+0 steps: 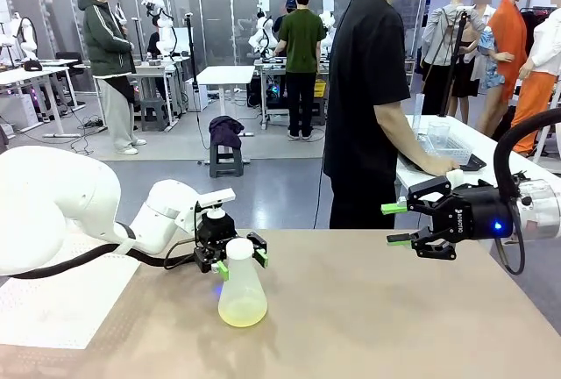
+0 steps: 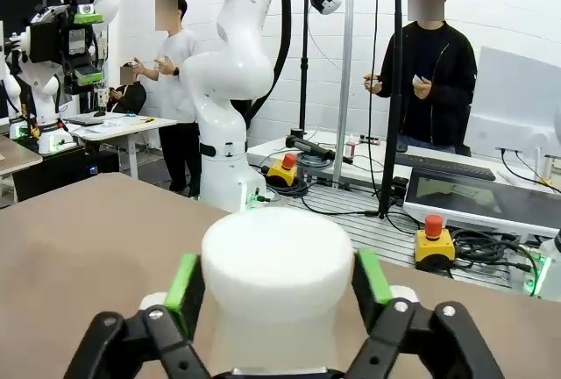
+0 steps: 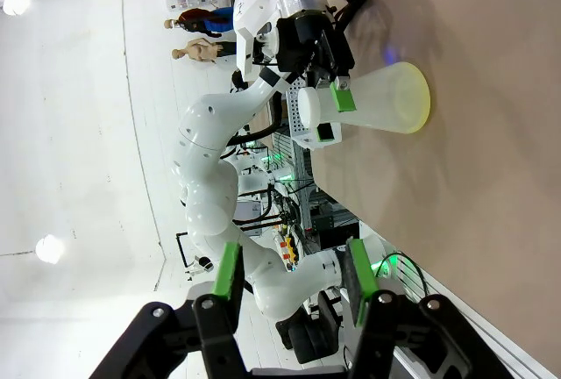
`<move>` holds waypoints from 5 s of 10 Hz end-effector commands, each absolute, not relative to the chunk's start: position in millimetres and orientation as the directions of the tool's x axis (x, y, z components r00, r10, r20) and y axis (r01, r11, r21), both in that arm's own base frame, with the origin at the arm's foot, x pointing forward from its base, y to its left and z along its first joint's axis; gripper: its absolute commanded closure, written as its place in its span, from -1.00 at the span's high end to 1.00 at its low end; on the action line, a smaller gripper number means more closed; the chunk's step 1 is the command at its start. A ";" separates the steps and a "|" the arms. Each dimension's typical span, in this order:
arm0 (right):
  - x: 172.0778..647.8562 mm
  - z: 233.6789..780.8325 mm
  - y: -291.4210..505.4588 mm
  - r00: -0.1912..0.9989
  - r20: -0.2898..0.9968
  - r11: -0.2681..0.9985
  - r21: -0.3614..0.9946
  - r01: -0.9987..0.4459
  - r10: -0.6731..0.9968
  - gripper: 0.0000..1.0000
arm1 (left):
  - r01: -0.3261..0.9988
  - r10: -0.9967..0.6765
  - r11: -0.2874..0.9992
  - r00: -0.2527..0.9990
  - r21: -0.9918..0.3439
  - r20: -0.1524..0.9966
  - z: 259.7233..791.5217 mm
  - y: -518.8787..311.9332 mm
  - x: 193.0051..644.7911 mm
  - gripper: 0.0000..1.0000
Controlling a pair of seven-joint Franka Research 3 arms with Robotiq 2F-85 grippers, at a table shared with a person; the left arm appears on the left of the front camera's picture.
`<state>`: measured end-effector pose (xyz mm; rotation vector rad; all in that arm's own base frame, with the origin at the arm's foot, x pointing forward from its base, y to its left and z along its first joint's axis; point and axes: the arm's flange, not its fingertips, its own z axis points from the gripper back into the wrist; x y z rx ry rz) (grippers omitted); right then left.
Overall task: Prepare the solutions needed for the experiment.
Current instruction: When the human places the Big flask in the center of the table, pick up the Big flask and place it in the left Organizing basket.
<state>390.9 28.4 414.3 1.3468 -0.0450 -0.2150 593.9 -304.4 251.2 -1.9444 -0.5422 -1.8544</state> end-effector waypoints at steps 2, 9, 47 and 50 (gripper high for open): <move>391.3 415.1 28.4 0.980 -0.090 0.200 0.972 0.126 -0.180 0.19 | 0.542 0.007 -0.839 0.085 -0.040 0.996 252.6 -302.5 600.3 0.23; 391.3 415.1 28.4 0.980 -0.090 0.200 0.972 0.126 -0.180 0.19 | 0.562 0.011 -0.826 0.101 -0.048 0.995 261.7 -301.5 607.2 -1.00; 391.3 415.1 28.4 0.980 -0.090 0.200 0.972 0.126 -0.180 0.19 | 0.986 0.030 -0.145 -0.076 0.080 0.997 279.3 113.8 555.9 -1.00; 391.3 415.1 28.4 0.980 -0.090 0.200 0.972 0.126 -0.180 0.19 | 0.988 0.024 -0.134 -0.069 0.071 0.997 267.8 114.3 557.8 -1.00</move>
